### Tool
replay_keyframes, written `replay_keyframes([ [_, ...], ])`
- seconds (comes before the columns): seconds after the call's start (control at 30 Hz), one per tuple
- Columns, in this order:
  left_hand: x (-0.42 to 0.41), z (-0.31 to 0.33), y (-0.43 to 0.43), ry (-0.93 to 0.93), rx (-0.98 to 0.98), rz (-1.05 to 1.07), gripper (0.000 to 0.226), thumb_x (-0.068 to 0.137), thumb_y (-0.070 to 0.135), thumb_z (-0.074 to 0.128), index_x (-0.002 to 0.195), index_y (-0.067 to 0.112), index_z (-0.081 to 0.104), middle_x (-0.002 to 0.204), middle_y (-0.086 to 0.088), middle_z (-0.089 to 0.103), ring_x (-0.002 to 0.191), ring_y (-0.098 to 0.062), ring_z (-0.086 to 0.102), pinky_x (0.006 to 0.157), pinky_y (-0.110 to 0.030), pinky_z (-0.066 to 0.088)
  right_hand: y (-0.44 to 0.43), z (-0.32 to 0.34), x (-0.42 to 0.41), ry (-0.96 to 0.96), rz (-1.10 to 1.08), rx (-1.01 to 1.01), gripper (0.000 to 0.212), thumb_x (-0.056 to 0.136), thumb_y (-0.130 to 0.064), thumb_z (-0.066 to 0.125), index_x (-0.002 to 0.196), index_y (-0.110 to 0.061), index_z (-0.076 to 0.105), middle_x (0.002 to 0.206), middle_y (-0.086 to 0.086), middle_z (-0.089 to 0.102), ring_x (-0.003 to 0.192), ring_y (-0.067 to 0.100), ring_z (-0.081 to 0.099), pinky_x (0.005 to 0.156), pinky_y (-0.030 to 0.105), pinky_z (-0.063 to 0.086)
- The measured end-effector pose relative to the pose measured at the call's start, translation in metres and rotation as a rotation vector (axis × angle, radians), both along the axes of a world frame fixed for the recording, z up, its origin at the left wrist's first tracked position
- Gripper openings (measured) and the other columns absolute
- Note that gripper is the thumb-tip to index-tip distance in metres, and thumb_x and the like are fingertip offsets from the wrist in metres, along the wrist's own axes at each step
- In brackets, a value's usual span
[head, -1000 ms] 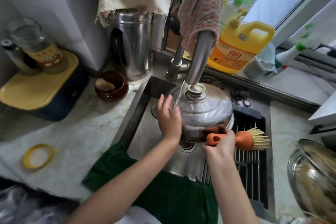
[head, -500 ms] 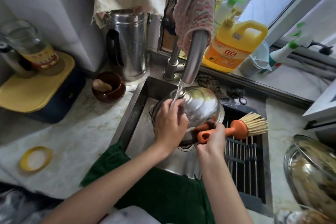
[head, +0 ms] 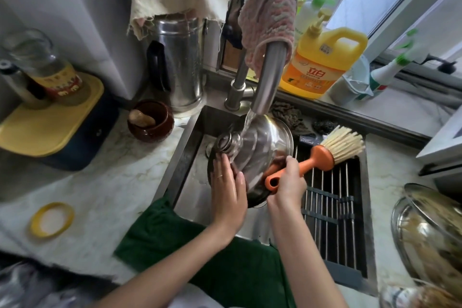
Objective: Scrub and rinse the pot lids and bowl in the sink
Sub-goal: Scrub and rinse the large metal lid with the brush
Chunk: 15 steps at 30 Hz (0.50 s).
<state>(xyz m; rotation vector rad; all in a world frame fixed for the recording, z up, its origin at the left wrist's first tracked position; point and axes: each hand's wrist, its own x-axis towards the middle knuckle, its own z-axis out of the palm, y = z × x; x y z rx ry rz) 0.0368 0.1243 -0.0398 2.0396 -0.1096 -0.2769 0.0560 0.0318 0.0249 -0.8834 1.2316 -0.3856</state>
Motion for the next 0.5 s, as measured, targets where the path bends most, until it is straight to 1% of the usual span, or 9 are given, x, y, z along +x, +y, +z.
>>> replay_keyframes([
  [0.07,-0.005,0.000,0.000,-0.147,-0.012,-0.088,0.062,0.096,0.049,0.013,0.149,0.026,-0.008,0.157,0.013,-0.019,0.143,0.002,-0.014,0.117,-0.016,-0.002,0.001,0.001,0.002,-0.013,0.071,-0.045,0.009,0.087,-0.020,0.058,0.083,-0.012,0.057,0.072,0.002,0.059,0.063,0.015,0.058,0.063,0.028,0.048],
  [0.13,0.003,0.003,-0.006,-0.296,-0.033,-0.200,0.056,0.099,0.038,0.015,0.150,0.021,-0.001,0.159,0.006,-0.011,0.145,-0.003,-0.008,0.118,-0.019,-0.004,0.003,0.001,0.005,0.009,0.166,-0.084,0.011,0.087,-0.020,0.058,0.079,-0.013,0.057,0.068,0.001,0.057,0.061,0.014,0.055,0.059,0.026,0.044],
  [0.2,0.024,0.008,-0.014,-0.363,-0.074,-0.135,0.050,0.100,0.031,0.018,0.149,0.022,0.010,0.159,0.006,0.004,0.146,-0.004,0.001,0.120,-0.025,0.001,0.007,-0.001,0.002,0.031,0.283,-0.129,0.016,0.087,-0.020,0.058,0.072,-0.013,0.053,0.062,0.000,0.051,0.057,0.014,0.049,0.057,0.027,0.039],
  [0.23,0.041,0.010,-0.017,-0.332,-0.083,-0.049,0.049,0.099,0.030,0.020,0.147,0.022,0.017,0.157,0.007,0.013,0.146,-0.004,0.007,0.120,-0.026,0.004,0.009,-0.004,-0.001,0.037,0.336,-0.159,0.019,0.087,-0.019,0.058,0.069,-0.014,0.051,0.060,0.000,0.048,0.056,0.014,0.047,0.055,0.027,0.037],
  [0.27,0.063,0.014,-0.017,-0.245,-0.089,0.038,0.049,0.097,0.030,0.023,0.146,0.020,0.027,0.155,0.006,0.023,0.145,-0.005,0.016,0.120,-0.028,0.010,0.011,-0.005,-0.005,0.038,0.379,-0.190,0.022,0.087,-0.018,0.058,0.067,-0.015,0.048,0.059,0.000,0.046,0.056,0.014,0.045,0.054,0.028,0.035],
  [0.33,0.104,0.017,-0.011,0.017,-0.158,0.159,0.046,0.094,0.026,0.033,0.134,0.015,0.052,0.145,0.000,0.045,0.136,-0.013,0.038,0.114,-0.032,0.027,0.013,-0.009,-0.013,0.014,0.438,-0.254,0.026,0.088,-0.016,0.058,0.065,-0.016,0.046,0.058,0.000,0.044,0.054,0.013,0.043,0.053,0.027,0.034],
  [0.37,0.115,0.019,-0.008,0.142,-0.213,0.205,0.040,0.094,0.021,0.036,0.126,0.015,0.060,0.138,-0.002,0.054,0.129,-0.017,0.046,0.109,-0.032,0.034,0.014,-0.010,-0.016,-0.014,0.460,-0.287,0.027,0.089,-0.016,0.058,0.064,-0.015,0.046,0.056,-0.001,0.045,0.052,0.012,0.043,0.051,0.025,0.035],
  [0.43,0.120,0.018,-0.004,0.281,-0.312,0.285,0.035,0.094,0.016,0.038,0.117,0.016,0.065,0.129,-0.004,0.060,0.122,-0.021,0.052,0.104,-0.033,0.039,0.016,-0.013,-0.020,-0.075,0.513,-0.392,0.029,0.091,-0.014,0.058,0.064,-0.013,0.047,0.053,-0.002,0.045,0.047,0.008,0.044,0.049,0.021,0.037],
  [0.5,0.108,0.018,0.003,0.369,-0.406,0.288,0.035,0.097,0.024,0.040,0.128,0.018,0.055,0.135,-0.005,0.053,0.126,-0.022,0.048,0.108,-0.038,0.036,0.015,-0.023,-0.028,-0.111,0.575,-0.571,0.029,0.092,-0.012,0.058,0.064,-0.010,0.049,0.053,-0.003,0.046,0.047,0.006,0.043,0.050,0.022,0.038],
])
